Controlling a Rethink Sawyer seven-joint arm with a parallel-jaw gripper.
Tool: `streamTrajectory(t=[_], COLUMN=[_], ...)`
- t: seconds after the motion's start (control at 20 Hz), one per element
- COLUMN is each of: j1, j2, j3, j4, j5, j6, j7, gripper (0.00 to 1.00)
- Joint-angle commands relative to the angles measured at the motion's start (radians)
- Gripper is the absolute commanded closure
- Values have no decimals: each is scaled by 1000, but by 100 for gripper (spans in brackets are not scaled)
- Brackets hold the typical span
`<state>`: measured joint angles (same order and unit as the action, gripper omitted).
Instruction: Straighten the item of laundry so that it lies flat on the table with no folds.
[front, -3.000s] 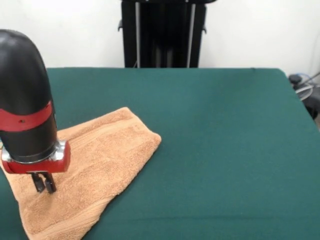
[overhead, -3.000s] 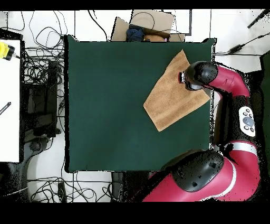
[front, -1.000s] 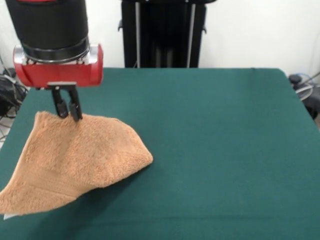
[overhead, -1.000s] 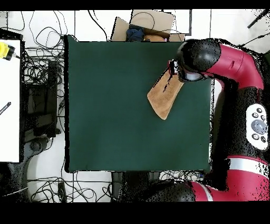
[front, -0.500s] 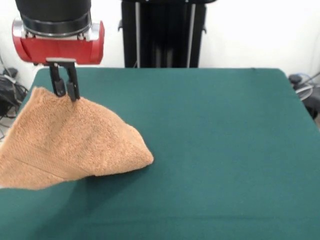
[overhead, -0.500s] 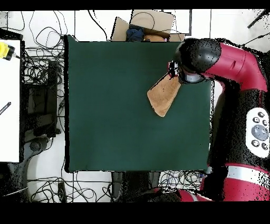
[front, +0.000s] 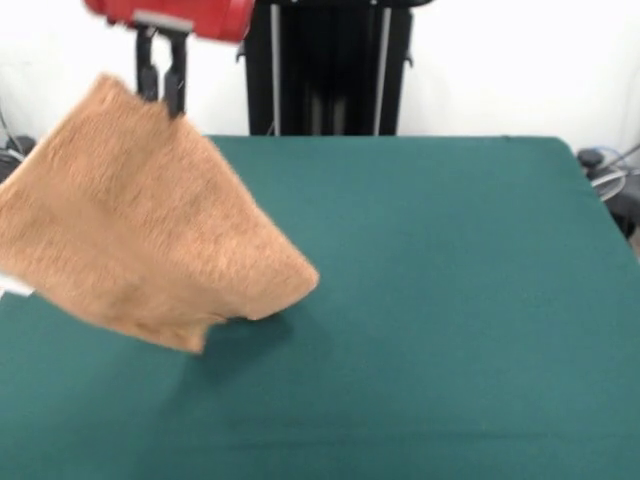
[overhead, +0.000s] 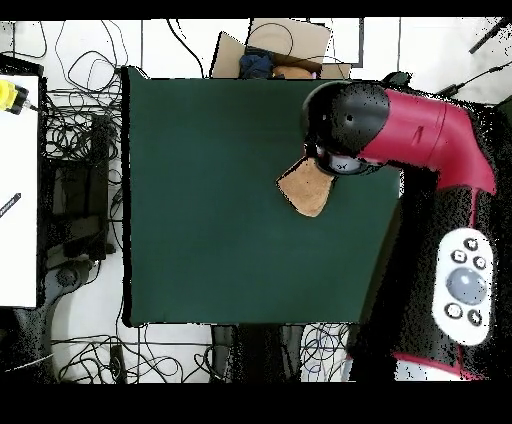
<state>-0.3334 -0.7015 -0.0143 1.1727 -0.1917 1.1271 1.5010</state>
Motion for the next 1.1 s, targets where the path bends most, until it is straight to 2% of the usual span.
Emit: streamTrajectory(t=[0.05,0.2,0.55,0.75,0.9,1.1], j1=[39,65,158,200,225,228], j2=[-128,-171,-239,-261,-276,-273], j3=[-71,-90,-147,-167,-178,-188], j4=[237,262,189,161,181,309], j5=[84,120,148,153,159,187], j6=[53,113,333,405,402,264], j7=[314,346,430,457,474,480], gripper=[100,100,100,100,100,100])
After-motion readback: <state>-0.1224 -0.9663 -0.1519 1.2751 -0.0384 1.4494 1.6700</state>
